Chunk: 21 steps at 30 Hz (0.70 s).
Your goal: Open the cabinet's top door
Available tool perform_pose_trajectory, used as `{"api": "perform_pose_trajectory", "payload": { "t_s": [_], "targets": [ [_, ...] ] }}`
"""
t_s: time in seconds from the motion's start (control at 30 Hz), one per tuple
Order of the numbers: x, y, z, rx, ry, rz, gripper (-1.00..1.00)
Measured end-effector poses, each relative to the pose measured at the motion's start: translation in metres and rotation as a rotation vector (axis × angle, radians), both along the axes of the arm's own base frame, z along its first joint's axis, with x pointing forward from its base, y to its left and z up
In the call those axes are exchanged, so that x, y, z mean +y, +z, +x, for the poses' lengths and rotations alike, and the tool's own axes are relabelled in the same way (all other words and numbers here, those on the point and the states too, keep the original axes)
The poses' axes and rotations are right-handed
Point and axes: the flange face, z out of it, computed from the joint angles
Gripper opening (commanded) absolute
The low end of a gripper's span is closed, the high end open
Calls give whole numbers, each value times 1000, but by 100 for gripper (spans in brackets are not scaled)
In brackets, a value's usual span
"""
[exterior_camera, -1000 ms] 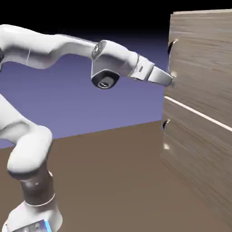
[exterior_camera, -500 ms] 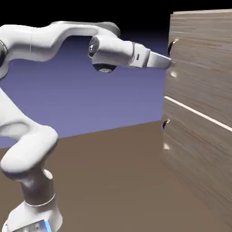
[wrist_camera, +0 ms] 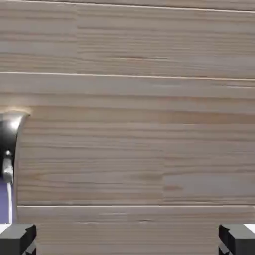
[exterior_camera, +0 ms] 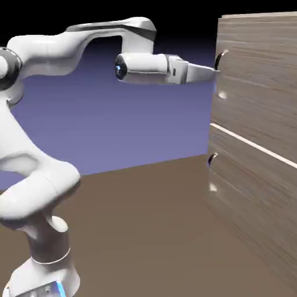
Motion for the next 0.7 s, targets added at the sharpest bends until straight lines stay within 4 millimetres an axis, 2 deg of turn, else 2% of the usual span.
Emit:
{"api": "perform_pose_trajectory", "payload": {
  "t_s": [0.43, 0.47, 0.67, 0.7],
  "targets": [
    [73, -35, 40, -63, 22, 18, 0],
    [73, -35, 40, -63, 22, 18, 0],
    [71, -35, 89, -63, 22, 18, 0],
    [71, -35, 90, -63, 22, 18, -100]
  ]
}}
